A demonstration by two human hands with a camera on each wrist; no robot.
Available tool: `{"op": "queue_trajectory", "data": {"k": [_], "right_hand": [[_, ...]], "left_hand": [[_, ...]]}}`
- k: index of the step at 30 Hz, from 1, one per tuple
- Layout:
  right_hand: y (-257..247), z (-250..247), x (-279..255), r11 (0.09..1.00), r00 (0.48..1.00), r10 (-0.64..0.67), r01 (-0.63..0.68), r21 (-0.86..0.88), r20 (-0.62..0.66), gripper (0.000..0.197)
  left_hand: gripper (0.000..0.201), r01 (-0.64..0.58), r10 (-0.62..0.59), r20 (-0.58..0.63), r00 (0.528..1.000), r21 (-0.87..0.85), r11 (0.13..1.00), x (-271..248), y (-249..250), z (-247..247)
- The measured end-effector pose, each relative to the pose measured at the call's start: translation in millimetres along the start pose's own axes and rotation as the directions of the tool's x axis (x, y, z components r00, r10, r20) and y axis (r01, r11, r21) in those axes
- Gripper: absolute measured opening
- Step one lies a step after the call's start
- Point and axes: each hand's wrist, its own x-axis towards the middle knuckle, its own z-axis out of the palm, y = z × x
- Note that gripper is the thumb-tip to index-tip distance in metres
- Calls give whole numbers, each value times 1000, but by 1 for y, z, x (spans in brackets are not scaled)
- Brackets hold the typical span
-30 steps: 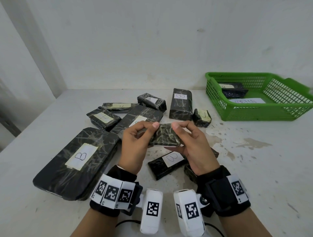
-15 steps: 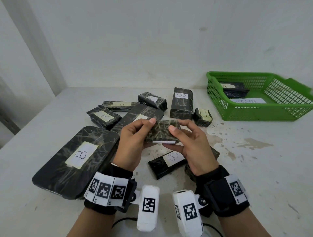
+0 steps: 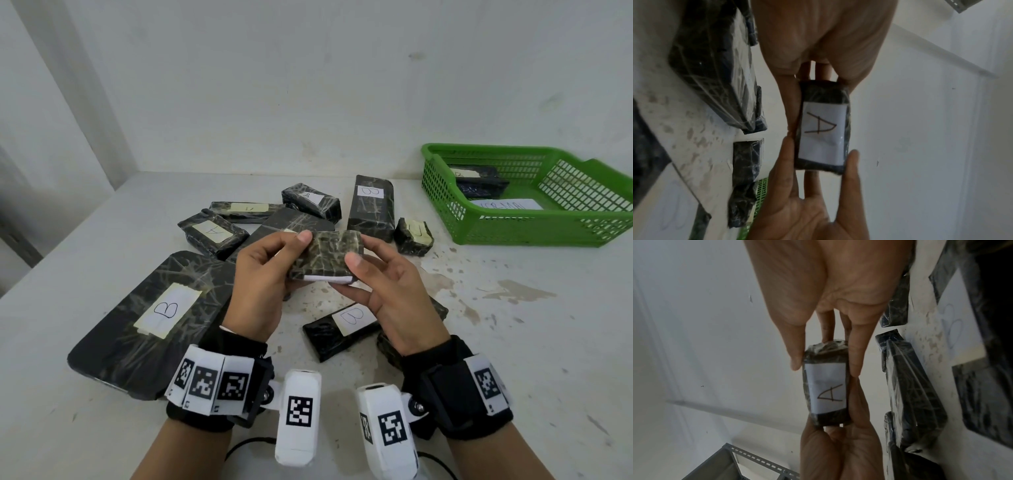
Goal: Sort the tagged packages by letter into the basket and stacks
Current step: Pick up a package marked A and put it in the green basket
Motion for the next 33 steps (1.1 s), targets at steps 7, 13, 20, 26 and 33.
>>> {"op": "queue_trajectory", "data": {"k": [7,13,20,26,33], "right_hand": [[2,0,0,999,1000,-20,20,-49,-4,49],[-1,-1,0,999,999,30,-31,14,44,47],[2,-2,1,1000,998,6,-6,3,-58,23],[2,-3,0,999,998,25,-27,-31,-64,26],[2,-5,0,998,994,16,-22,-59,-110,27]], "left_hand": [[22,35,-35,-10,999,14,999,1,-4,-1],[18,-2,2,0,1000,56,998,0,-6,-2],[23,61,-64,68,996,45,997,2,-7,-2],[17,22,-32,86,996,113,993,-1,-11,0],[13,68,-86,151,985,119,991,1,-14,-3]]}}
